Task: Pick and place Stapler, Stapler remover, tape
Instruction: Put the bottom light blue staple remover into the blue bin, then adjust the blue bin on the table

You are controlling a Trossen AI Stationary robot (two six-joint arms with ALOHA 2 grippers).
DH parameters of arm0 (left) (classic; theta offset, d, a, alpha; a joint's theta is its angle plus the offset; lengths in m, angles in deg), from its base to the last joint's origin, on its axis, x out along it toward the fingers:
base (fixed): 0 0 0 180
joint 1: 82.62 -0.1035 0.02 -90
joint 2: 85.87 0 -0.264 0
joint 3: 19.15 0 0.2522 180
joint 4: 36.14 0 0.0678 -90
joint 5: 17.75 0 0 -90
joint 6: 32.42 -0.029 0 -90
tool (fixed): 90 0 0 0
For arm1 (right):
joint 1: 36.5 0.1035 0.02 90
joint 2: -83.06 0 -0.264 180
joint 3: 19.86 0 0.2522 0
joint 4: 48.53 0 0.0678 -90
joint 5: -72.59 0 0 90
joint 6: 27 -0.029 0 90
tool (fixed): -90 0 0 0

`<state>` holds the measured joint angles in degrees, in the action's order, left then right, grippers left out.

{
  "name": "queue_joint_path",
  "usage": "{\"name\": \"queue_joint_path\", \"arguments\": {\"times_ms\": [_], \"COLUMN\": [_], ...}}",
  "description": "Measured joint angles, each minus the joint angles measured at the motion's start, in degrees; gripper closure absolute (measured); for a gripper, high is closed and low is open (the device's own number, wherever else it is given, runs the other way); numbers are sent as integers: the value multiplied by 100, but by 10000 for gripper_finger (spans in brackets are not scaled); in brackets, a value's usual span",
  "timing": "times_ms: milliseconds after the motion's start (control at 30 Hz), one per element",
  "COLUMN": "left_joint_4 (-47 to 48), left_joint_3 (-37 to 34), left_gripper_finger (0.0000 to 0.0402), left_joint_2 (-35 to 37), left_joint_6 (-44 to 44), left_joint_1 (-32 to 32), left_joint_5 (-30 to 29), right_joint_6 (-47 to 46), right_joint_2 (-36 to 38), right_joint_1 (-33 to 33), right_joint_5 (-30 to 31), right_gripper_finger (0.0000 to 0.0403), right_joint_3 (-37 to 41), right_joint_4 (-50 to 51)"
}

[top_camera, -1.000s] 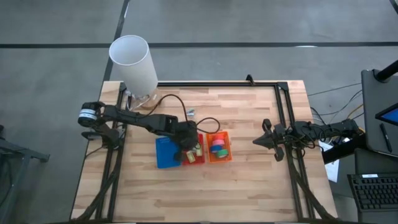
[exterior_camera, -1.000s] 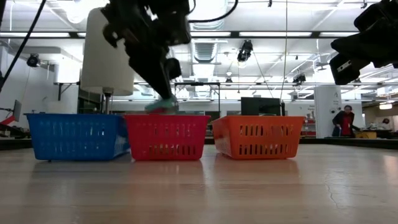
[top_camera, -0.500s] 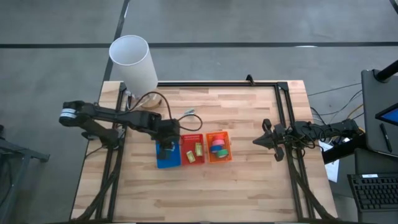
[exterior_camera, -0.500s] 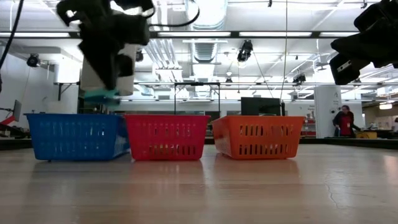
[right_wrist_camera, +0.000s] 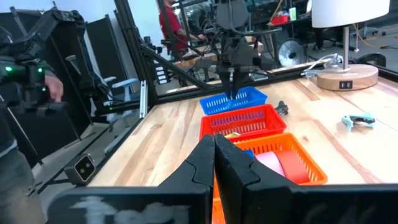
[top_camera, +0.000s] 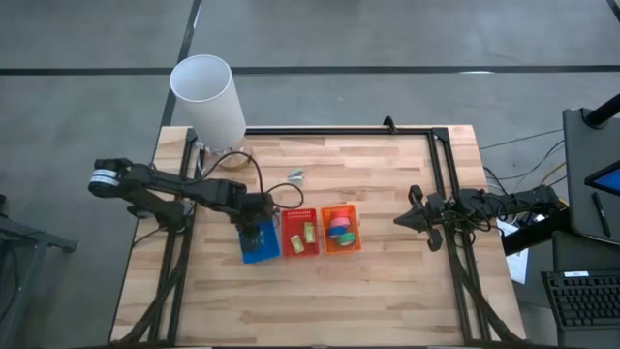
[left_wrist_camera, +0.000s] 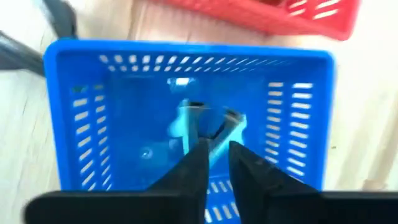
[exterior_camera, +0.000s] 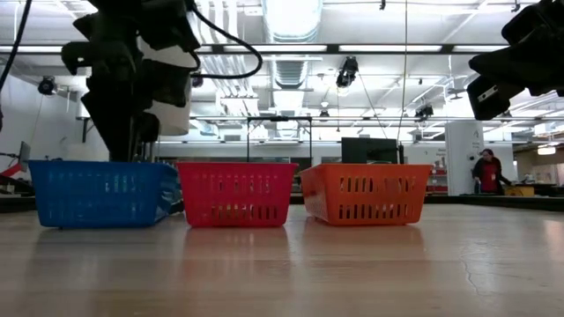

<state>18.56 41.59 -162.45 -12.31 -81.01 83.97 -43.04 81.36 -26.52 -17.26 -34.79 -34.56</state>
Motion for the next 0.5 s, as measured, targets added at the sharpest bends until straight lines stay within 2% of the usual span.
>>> {"name": "queue_joint_path", "arguments": {"times_ms": [167,267,367,433,500], "left_joint_4": [-101,-492,-964,-1107,-1074], "left_joint_3": [144,145,147,149,149], "left_gripper_finger": [284,262,257,261,268], "left_joint_2": [2,-9,-60,-106,-150], "left_joint_6": [7,61,84,149,175], "left_joint_1": [2,0,36,94,127], "left_joint_5": [116,306,920,955,664], "right_joint_6": [0,0,0,0,0], "right_joint_2": [0,0,0,0,0], "right_joint_1": [0,0,0,0,0], "right_joint_5": [0,0,0,0,-2], "right_gripper_finger": [394,394,394,394,394], "right_joint_3": [0,0,0,-2,0], "right_joint_4": [0,0,0,0,0]}}
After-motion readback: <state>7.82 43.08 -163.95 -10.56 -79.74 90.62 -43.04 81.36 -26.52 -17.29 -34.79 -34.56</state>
